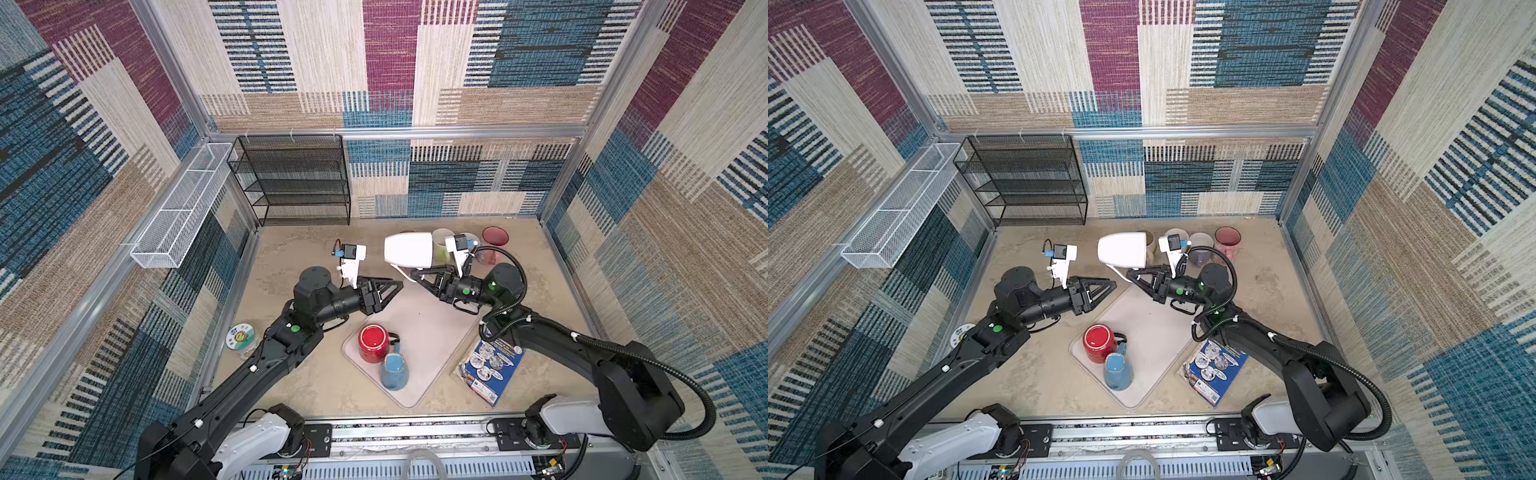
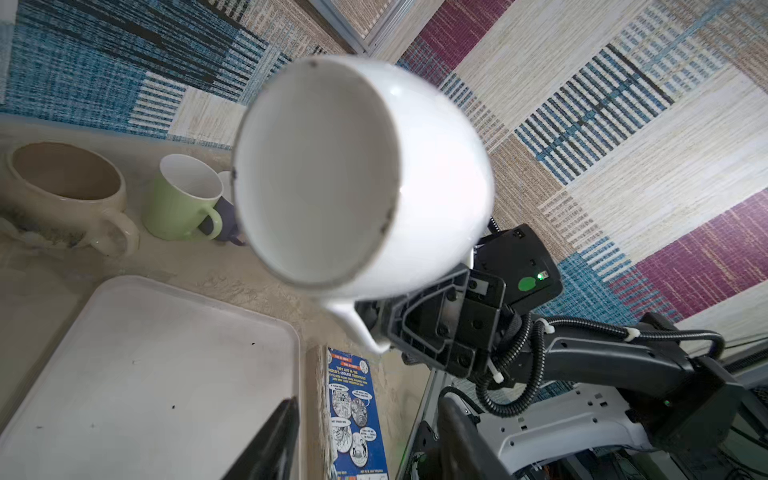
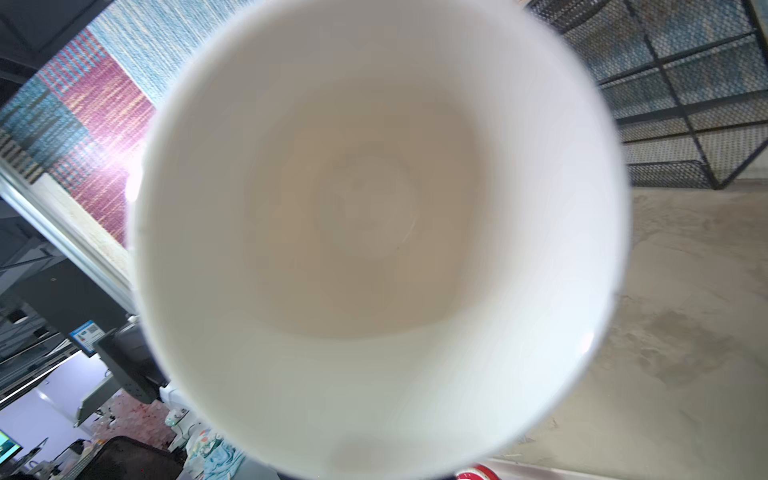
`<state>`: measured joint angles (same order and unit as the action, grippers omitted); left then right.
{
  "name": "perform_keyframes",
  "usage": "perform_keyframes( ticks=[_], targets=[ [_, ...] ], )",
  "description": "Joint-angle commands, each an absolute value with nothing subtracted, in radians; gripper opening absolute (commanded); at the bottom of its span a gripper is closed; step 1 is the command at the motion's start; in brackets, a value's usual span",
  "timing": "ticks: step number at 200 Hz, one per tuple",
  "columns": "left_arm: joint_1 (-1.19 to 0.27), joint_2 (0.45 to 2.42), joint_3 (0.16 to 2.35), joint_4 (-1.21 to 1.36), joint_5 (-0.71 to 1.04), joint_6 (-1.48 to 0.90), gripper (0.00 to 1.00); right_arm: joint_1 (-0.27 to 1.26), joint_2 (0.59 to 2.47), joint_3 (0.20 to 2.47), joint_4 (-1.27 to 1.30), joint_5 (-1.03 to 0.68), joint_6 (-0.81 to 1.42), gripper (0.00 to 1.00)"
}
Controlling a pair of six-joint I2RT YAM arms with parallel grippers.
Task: Turn the mug right side up
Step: 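Carry the white mug toward the upright mugs, rotating it opening-up with the right gripper, then lower the white mug beside the cream mug while the left gripper withdraws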
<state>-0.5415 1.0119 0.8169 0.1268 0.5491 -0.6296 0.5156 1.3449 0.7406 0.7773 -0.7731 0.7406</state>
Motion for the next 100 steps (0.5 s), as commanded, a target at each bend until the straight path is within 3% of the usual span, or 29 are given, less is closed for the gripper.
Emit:
perform_keyframes(
  ticks=[1, 13, 39, 100],
  targets=[
    [-0.541, 0.974, 0.845, -0.066, 0.483, -0.523, 0.65, 0.515, 1.330, 0.788, 0.590, -0.684, 0.633, 0.00],
    [-0.540, 0.949, 0.853, -0.142, 0.452, -0.490, 0.66, 0.515, 1.336, 0.838, 0.476, -0.636, 0.585, 0.00],
    [-0.540, 0.890, 0.863, -0.276, 0.378, -0.436, 0.79, 0.515, 1.373, 0.939, 0.282, -0.572, 0.509, 0.00],
    [-0.540, 0.818, 0.924, -0.548, 0.169, -0.357, 0.87, 0.521, 1.531, 1.164, -0.025, -0.459, 0.382, 0.00]
  ],
)
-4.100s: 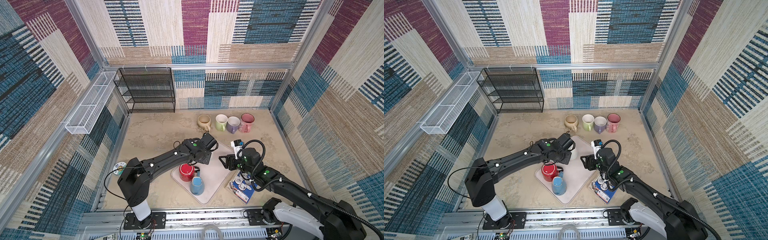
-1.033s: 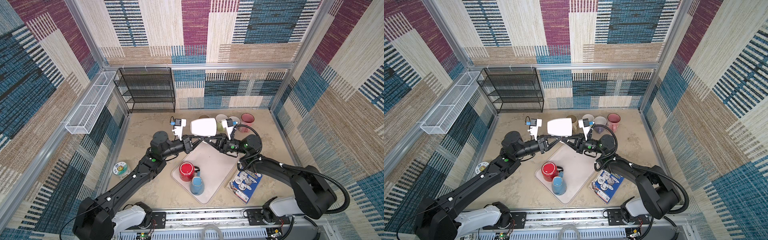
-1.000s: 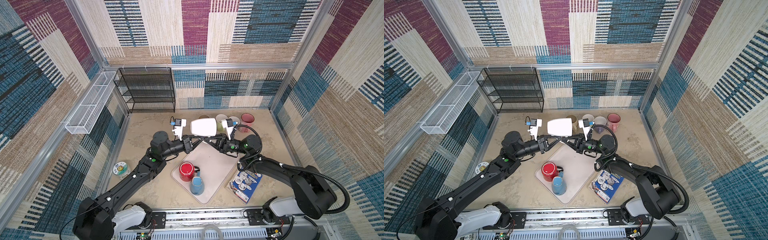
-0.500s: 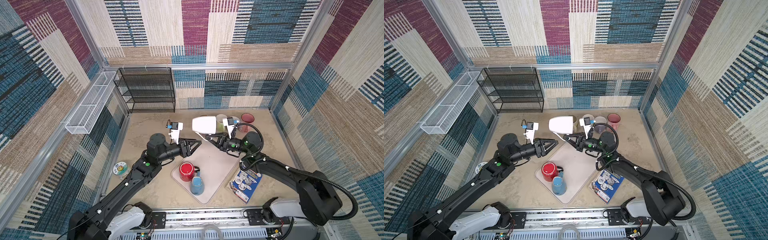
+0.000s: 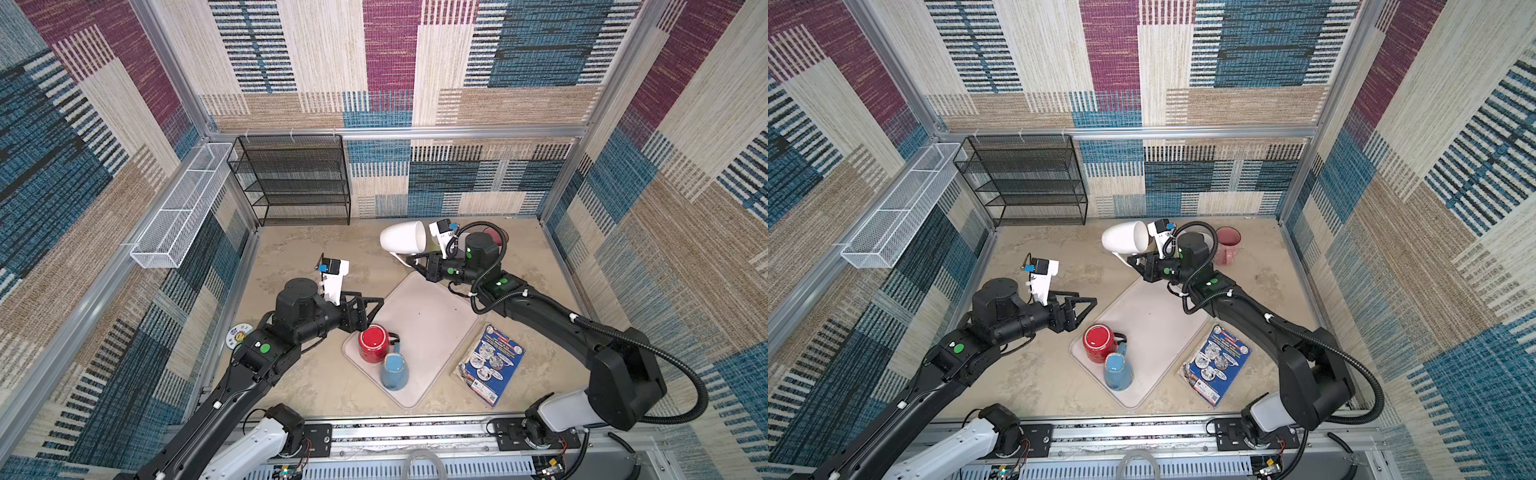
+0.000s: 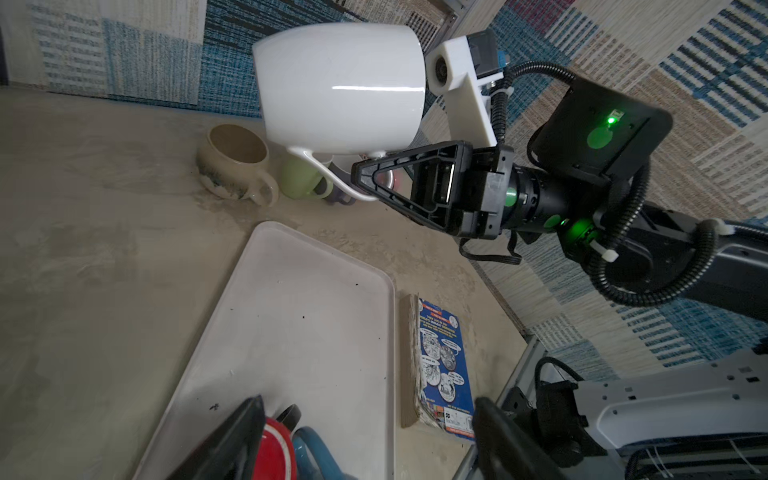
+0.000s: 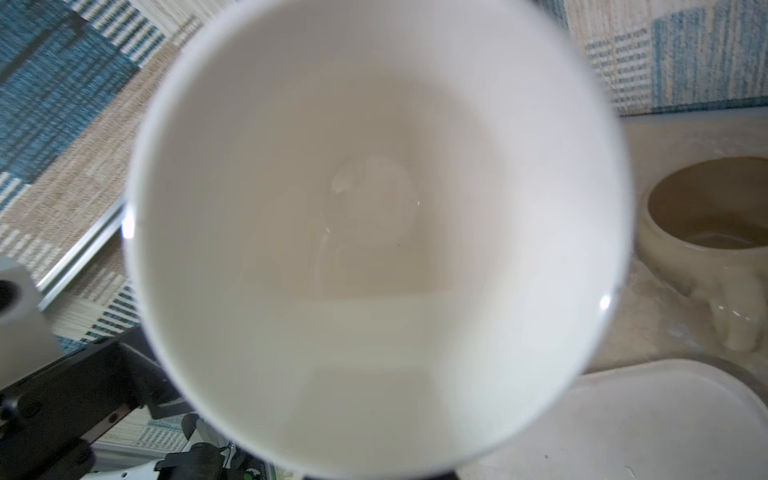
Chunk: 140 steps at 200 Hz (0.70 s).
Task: Turn the mug right side up
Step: 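Lower the white mug beside the cream mug while the left gripper withdraws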
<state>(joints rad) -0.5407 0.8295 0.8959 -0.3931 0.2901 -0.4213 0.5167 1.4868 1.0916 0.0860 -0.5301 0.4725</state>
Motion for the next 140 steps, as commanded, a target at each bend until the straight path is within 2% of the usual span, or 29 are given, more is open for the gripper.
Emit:
perform_keyframes(
  ticks=[1, 25, 31, 88, 140],
  targets=[
    [-0.540, 0.817, 0.924, -0.551, 0.166, -0.356, 0.87, 0.521, 1.533, 1.166, -0.030, -0.456, 0.380, 0.00],
    [-0.540, 0.797, 0.946, -0.633, 0.079, -0.346, 0.89, 0.543, 1.610, 1.279, -0.156, -0.363, 0.322, 0.00],
    [-0.539, 0.796, 0.954, -0.657, 0.054, -0.344, 1.00, 0.550, 1.634, 1.311, -0.185, -0.341, 0.310, 0.00],
    [-0.540, 0.767, 0.965, -0.779, -0.112, -0.335, 1.00, 0.614, 1.865, 1.633, -0.418, -0.121, 0.227, 0.00],
    [-0.539, 0.742, 0.933, -0.792, -0.156, -0.330, 1.00, 0.649, 2.130, 1.993, -0.650, 0.049, 0.174, 0.00]
  ],
)
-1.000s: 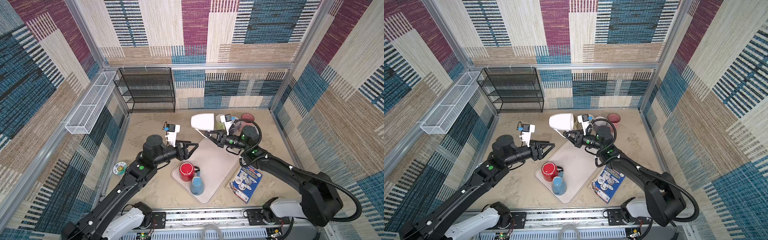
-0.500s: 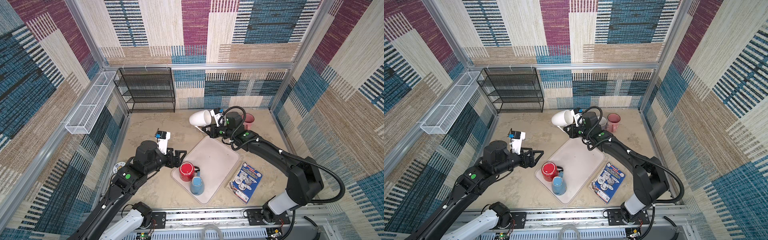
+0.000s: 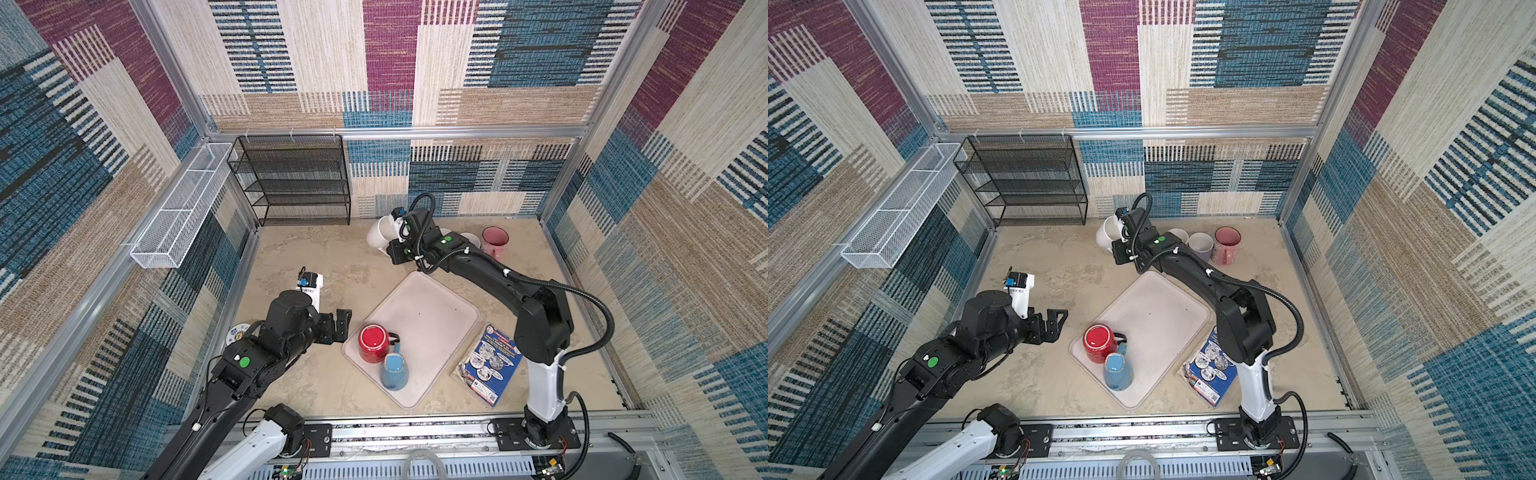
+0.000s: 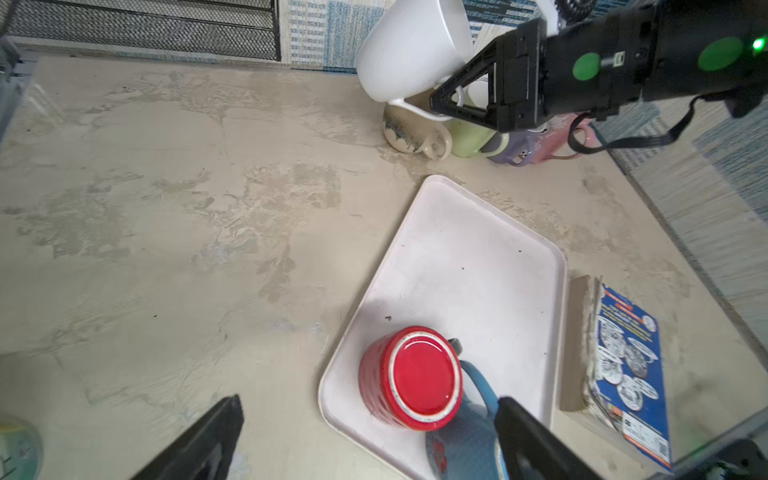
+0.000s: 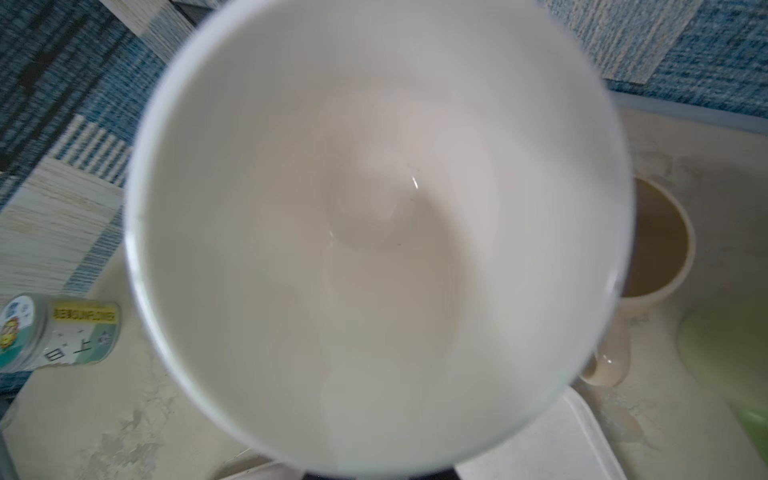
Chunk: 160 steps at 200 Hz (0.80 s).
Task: Turn the mug right side up
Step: 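Lower the white mug beside the cream mug while the left gripper withdraws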
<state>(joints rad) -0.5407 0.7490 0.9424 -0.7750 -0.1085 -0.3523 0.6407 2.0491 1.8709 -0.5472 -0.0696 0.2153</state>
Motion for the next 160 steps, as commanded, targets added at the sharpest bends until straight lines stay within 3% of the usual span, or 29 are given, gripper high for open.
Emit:
perform_keyframes(
  ticks=[1, 78, 160],
  targets=[
    [-0.540, 0.741, 0.933, -0.792, -0.156, -0.330, 1.00, 0.649, 2.135, 2.001, -0.654, 0.050, 0.174, 0.00],
    [-0.540, 0.739, 0.925, -0.800, -0.150, -0.334, 0.99, 0.660, 2.480, 2.557, -0.995, 0.132, 0.134, 0.00],
    [-0.539, 0.761, 0.923, -0.802, -0.130, -0.336, 1.00, 0.660, 2.499, 2.497, -1.008, 0.163, 0.123, 0.00]
  ],
)
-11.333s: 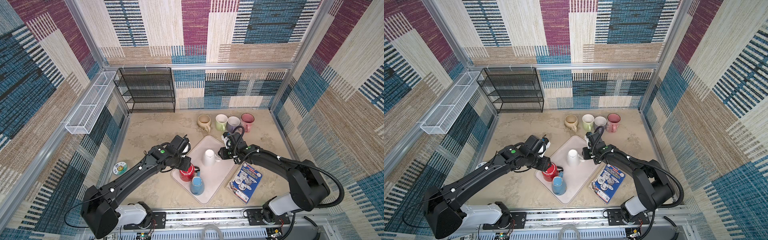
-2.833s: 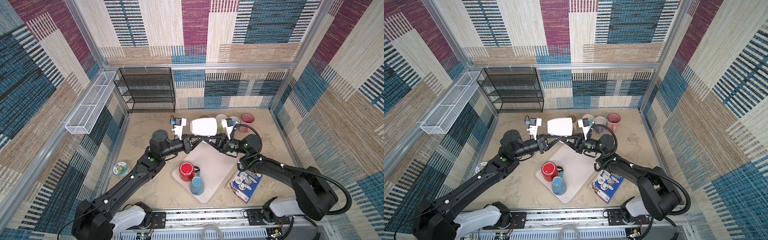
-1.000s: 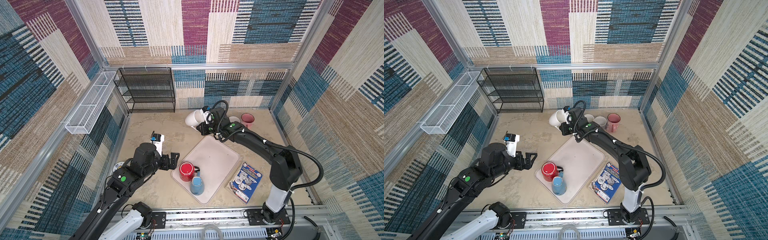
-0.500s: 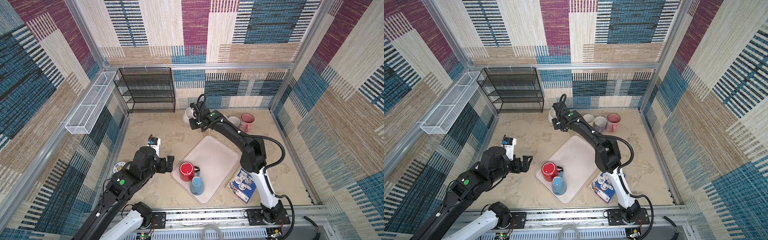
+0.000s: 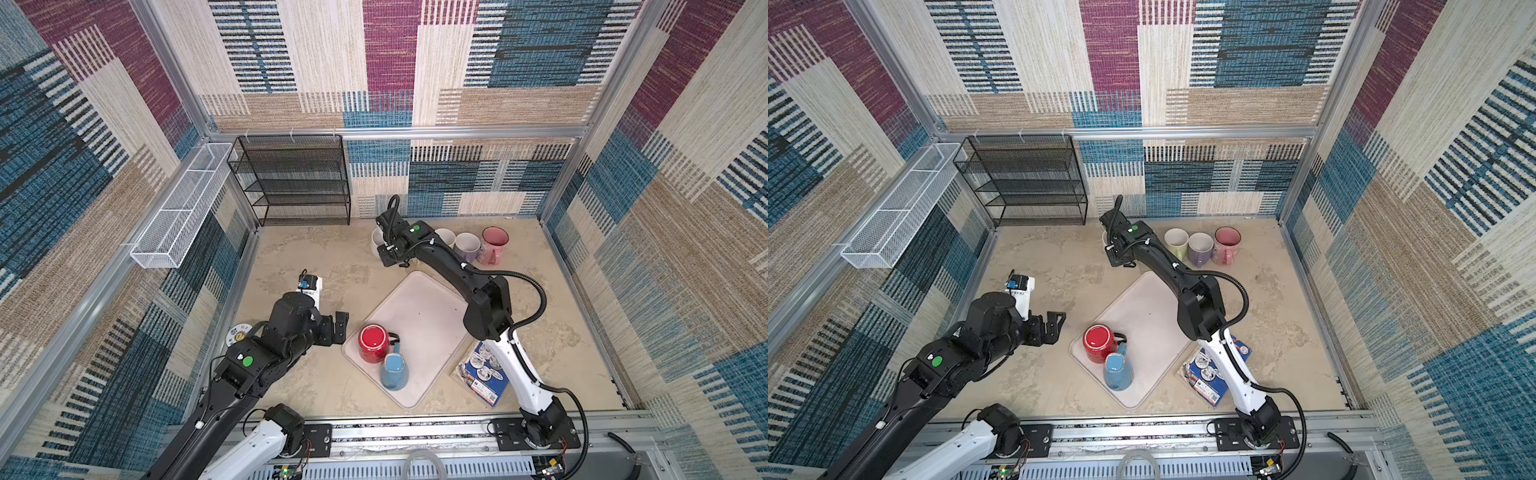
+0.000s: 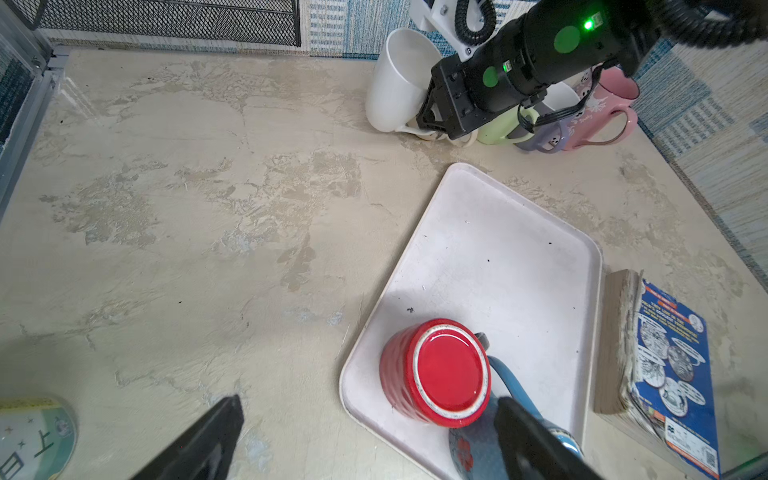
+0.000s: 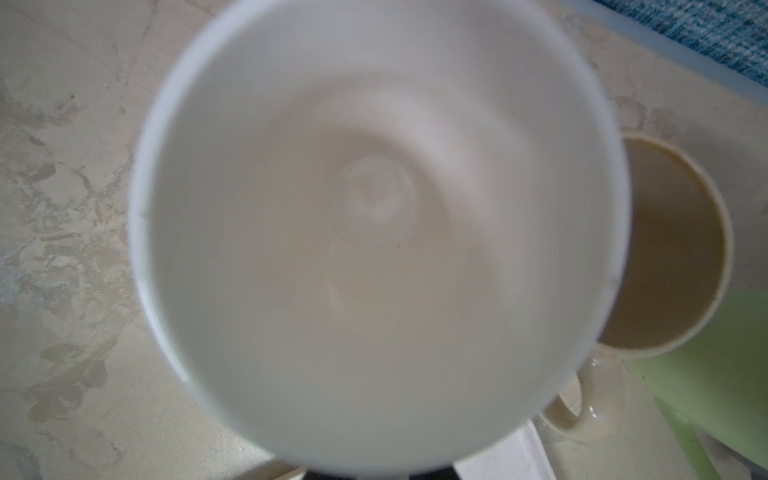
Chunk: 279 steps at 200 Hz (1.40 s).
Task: Turn the mug right side up
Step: 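Lower the white mug beside the cream mug while the left gripper withdraws, then open the right gripper and move it back toward the tray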
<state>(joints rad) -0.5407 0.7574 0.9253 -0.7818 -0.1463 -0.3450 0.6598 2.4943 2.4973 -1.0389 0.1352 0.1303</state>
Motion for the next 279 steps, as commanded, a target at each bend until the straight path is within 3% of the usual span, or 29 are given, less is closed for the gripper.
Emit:
perform_keyframes(
  ticks=[1, 81, 129, 202, 279],
  targets=[
    [-0.540, 0.760, 0.923, -0.802, -0.130, -0.335, 1.00, 0.660, 2.499, 2.498, -1.008, 0.163, 0.123, 0.00],
    [-0.540, 0.773, 0.922, -0.802, -0.124, -0.334, 1.00, 0.660, 2.542, 2.498, -1.005, 0.173, 0.119, 0.00],
    [-0.540, 0.778, 0.923, -0.803, -0.123, -0.333, 1.00, 0.658, 2.546, 2.493, -1.004, 0.170, 0.118, 0.13],
    [-0.540, 0.781, 0.922, -0.804, -0.121, -0.333, 1.00, 0.660, 2.544, 2.491, -1.002, 0.178, 0.117, 0.25],
    [-0.540, 0.782, 0.922, -0.803, -0.120, -0.333, 1.00, 0.659, 2.540, 2.492, -0.982, 0.183, 0.122, 0.28]
  ],
)
